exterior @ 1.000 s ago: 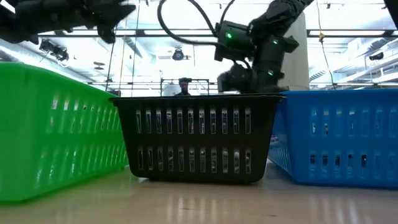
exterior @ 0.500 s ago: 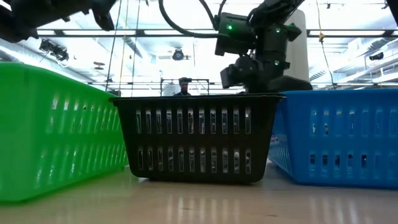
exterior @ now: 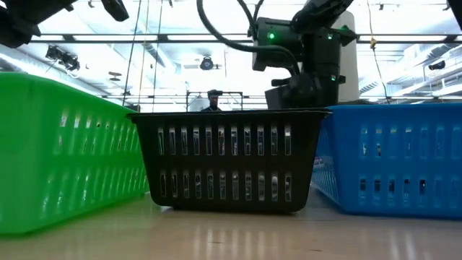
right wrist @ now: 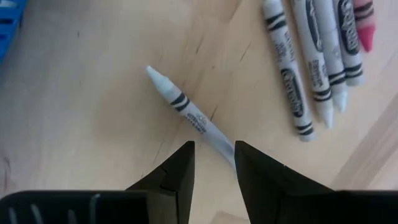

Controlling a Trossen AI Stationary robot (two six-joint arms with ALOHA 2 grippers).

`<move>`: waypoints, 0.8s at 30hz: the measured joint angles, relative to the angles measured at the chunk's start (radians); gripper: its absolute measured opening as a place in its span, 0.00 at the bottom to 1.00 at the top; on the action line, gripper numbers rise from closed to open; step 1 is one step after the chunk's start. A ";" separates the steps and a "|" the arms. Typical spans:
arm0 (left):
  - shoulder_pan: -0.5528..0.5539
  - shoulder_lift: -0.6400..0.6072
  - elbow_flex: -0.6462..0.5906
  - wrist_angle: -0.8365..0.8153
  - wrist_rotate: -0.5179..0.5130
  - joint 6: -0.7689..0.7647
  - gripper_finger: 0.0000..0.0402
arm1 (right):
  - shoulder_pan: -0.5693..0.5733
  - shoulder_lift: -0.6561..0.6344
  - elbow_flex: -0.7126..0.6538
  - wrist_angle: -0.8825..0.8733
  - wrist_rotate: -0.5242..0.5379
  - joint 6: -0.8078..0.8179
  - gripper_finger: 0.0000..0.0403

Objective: Sort crayons
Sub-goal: Put the white crayon into the black bin

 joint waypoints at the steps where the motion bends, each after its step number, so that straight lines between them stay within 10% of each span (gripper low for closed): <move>1: -0.007 0.000 0.000 0.005 0.000 0.003 0.39 | 0.002 0.000 0.000 0.004 0.008 -0.002 0.31; 24: -0.076 0.172 0.179 -0.180 -0.041 0.101 0.39 | 0.013 0.047 0.007 -0.051 0.006 -0.016 0.31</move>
